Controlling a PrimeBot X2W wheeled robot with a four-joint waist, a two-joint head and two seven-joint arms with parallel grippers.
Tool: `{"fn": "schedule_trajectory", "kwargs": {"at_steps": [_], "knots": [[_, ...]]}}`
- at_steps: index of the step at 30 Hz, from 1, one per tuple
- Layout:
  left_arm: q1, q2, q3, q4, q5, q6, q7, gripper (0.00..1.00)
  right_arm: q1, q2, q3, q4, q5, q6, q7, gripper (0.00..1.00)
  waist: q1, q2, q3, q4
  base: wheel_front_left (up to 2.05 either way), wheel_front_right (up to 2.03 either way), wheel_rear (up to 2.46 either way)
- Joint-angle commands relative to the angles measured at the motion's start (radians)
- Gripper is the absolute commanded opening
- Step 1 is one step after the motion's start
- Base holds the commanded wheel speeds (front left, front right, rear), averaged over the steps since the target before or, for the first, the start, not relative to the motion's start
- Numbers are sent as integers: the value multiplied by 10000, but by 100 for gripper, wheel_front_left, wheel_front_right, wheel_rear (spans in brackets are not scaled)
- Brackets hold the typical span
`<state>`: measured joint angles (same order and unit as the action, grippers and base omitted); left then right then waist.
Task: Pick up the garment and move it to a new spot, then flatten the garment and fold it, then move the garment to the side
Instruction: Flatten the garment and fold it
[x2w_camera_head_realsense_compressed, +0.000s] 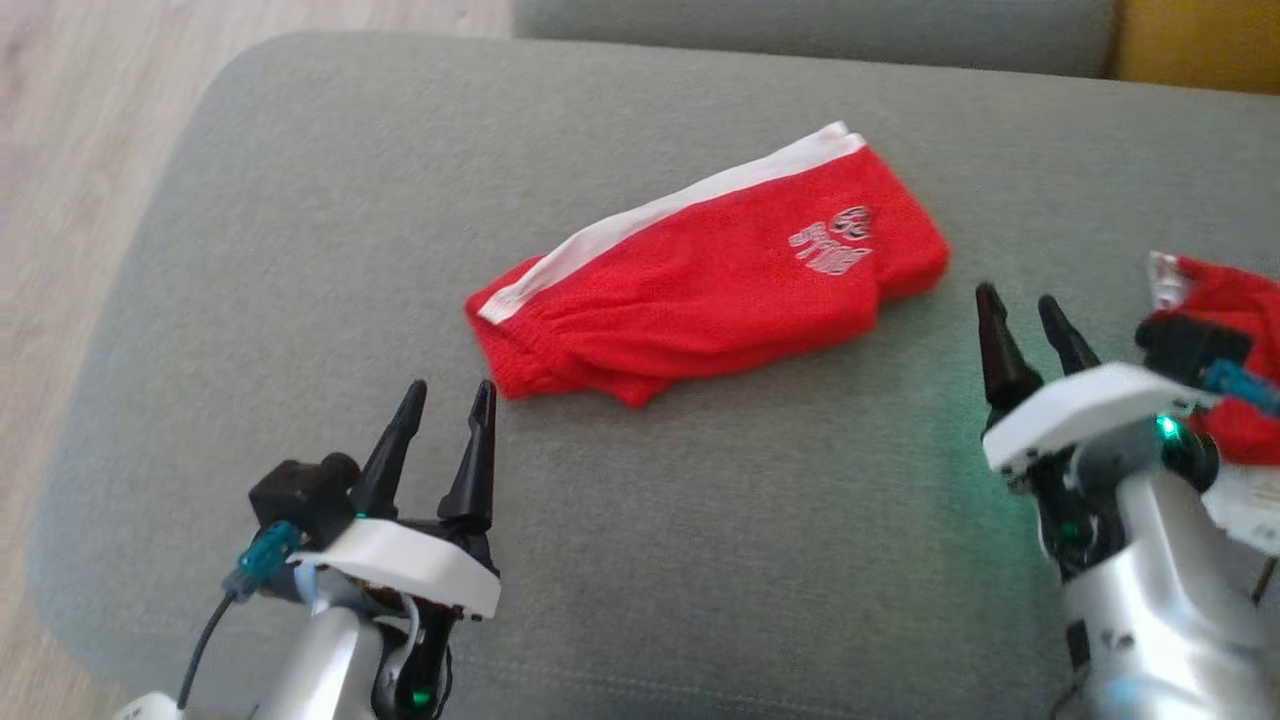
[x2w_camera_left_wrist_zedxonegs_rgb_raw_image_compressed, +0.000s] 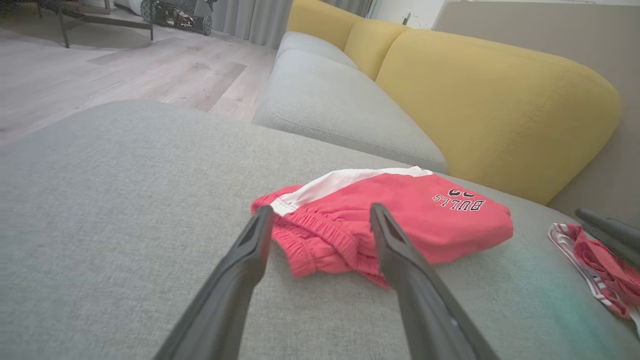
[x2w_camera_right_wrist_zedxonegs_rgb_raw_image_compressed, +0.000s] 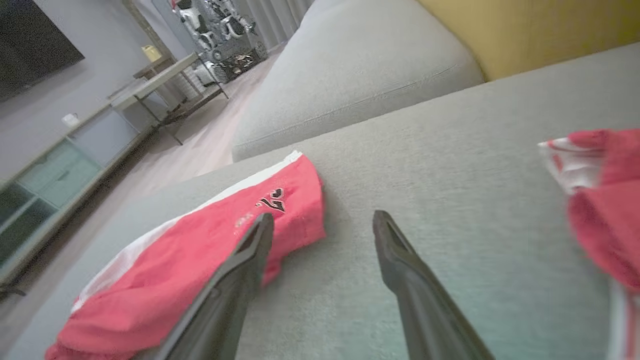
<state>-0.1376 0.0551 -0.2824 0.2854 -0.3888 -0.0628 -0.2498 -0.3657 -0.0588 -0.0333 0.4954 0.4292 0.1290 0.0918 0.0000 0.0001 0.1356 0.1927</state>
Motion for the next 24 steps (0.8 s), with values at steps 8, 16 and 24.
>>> {"fn": "schedule_trajectory", "kwargs": {"at_steps": [8,16,24], "knots": [[-652,-35,304,-139,41,-200,-120,100,-2235,83,-358,2320,602,17,158,100,0,-1,762,1192,0,0,0],[-842,-46,40,-254,-264,-203,-120,100,-4095,84,-860,5044,-762,17,-50,100,0,-1,1207,1600,0,0,0],[-1090,-48,-207,-294,-444,-89,-120,100,-5281,85,-1411,7013,-1796,17,-692,100,0,-1,1437,1642,0,0,0]]}}
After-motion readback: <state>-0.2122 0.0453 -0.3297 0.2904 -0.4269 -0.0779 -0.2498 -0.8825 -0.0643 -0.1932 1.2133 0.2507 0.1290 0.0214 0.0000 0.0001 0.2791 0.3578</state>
